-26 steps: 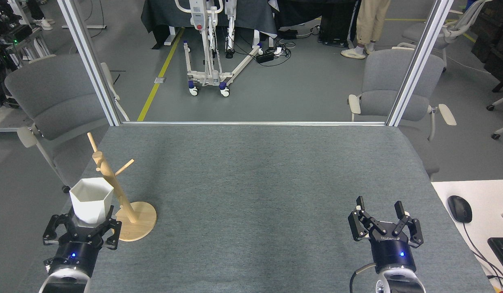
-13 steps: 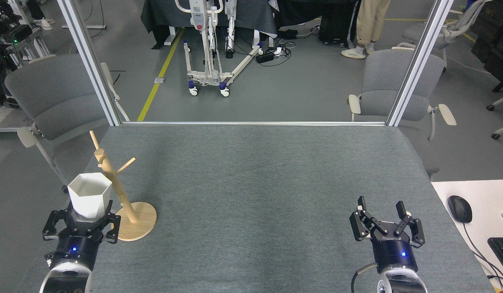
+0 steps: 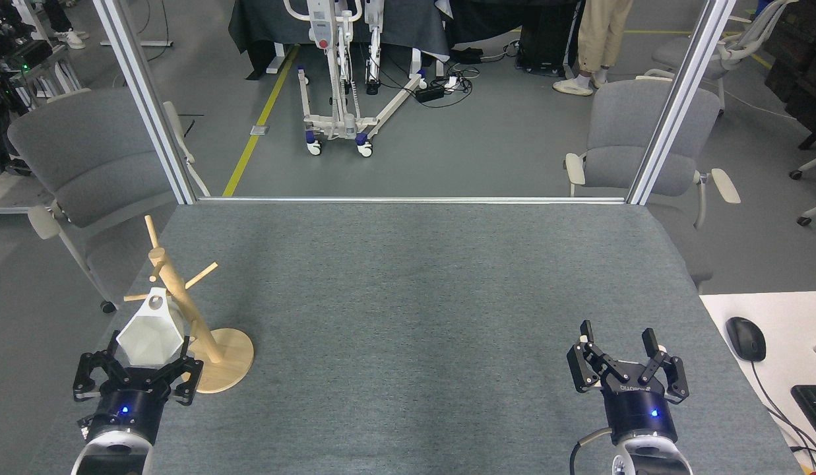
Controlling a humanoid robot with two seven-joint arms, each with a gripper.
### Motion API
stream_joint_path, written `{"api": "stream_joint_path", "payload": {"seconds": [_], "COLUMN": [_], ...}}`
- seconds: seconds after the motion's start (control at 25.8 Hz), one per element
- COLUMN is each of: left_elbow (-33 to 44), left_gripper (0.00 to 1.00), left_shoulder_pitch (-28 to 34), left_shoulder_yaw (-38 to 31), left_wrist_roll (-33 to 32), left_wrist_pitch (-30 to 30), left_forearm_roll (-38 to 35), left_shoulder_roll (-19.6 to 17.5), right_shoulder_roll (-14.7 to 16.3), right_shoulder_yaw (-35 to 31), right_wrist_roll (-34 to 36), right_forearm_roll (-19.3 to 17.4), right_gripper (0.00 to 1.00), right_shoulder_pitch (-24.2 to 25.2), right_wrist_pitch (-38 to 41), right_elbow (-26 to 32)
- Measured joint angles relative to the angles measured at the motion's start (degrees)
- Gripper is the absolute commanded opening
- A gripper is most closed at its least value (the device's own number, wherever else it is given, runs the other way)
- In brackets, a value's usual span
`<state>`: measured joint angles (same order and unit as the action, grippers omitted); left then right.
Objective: Hang cup on storage rack
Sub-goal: 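Hook the cup onto the stand's peg with the left gripper, then release the cup and pull the left gripper back from the stand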
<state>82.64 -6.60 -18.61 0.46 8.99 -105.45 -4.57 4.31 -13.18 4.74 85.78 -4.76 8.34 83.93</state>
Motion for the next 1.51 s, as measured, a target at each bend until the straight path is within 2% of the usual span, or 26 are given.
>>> {"api": "stream_joint_path", "payload": {"seconds": [0.46,0.66,0.97,1.2,1.51], "left_elbow": [-5.1,-5.5,-6.1,-8.7,-11.5], "left_gripper": [0.98,0.99,0.99,0.99,0.99], "left_shoulder_pitch": [-0.9,-0.6,0.8,-2.1,-9.4], "left_shoulder_yaw": [0.2,3.0,10.9,15.3,27.5], "left_wrist_roll": [0.0,0.0,1.7,2.0,1.7], "left_wrist_pitch": [0.0,0.1,0.9,0.0,-9.2], "left_forearm_roll": [0.1,0.3,0.4,0.9,8.9], "left_shoulder_roll": [0.0,0.9,7.7,11.6,12.4], "right_shoulder_roll": [-0.1,0.1,0.4,0.7,1.4], "right_shoulder_yaw": [0.0,0.1,0.1,-0.1,-0.4], "right_wrist_roll": [0.0,0.0,-0.1,-0.1,-3.6], "right_forearm_roll": [0.1,0.1,0.0,-0.1,-0.2], "right_gripper": [0.99,0.99,0.99,0.99,0.99], "right_shoulder_pitch": [-0.7,-1.1,-1.0,-1.2,-3.3], "right_wrist_pitch": [0.0,0.0,0.0,0.0,0.3], "right_elbow": [-0.1,-0.1,-0.1,-0.2,-0.1]}}
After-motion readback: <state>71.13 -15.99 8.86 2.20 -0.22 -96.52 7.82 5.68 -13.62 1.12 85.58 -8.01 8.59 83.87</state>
